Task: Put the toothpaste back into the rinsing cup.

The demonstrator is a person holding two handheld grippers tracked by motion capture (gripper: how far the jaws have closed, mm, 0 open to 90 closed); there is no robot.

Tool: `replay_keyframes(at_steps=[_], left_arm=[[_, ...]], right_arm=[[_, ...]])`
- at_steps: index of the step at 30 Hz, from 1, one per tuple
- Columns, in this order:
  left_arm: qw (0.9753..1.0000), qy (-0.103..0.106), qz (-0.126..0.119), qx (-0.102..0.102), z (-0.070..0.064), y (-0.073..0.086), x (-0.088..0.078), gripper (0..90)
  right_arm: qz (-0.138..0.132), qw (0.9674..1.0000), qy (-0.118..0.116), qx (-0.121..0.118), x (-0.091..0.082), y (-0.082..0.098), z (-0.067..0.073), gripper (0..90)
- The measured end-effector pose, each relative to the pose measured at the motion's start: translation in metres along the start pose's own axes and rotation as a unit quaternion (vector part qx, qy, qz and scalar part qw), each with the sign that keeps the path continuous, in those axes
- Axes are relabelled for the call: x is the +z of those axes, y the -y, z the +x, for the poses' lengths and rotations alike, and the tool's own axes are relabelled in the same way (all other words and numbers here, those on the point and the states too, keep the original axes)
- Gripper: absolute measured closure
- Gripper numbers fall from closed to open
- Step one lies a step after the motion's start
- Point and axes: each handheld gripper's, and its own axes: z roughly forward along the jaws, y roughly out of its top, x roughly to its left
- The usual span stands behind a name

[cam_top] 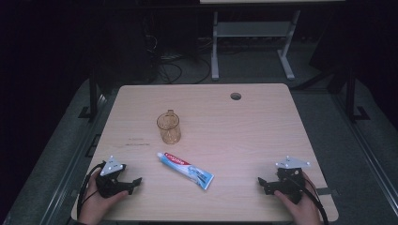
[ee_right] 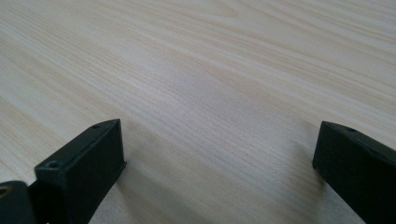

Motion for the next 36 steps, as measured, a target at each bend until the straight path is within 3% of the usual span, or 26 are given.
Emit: replay_keyframes(at_steps=[10, 17, 19, 28, 36], left_arm=[[1.0000, 0.004, -0.004, 0.003, -0.001, 0.002, -0.002, 16.8], [0.9998, 0.017, -0.001, 0.009, 0.000, 0.000, -0.008, 36.9], [0.9996, 0.020, -0.009, 0.016, 0.000, -0.004, -0.011, 50.7], [0.9993, 0.037, -0.010, 0.005, 0.005, -0.024, -0.017, 90.0], [0.9989, 0.047, -0.004, 0.004, 0.005, -0.035, -0.017, 90.0]], right_arm=[[0.000, 1.0000, 0.001, -0.001, 0.000, 0.000, 0.000, 1.6], [0.000, 1.0000, 0.001, -0.001, 0.000, 0.000, 0.000, 1.6], [0.000, 1.0000, 0.001, -0.001, 0.000, 0.000, 0.000, 1.6], [0.000, 1.0000, 0.001, -0.001, 0.000, 0.000, 0.000, 1.6], [0.000, 1.0000, 0.000, -0.002, 0.000, 0.000, 0.000, 1.6]])
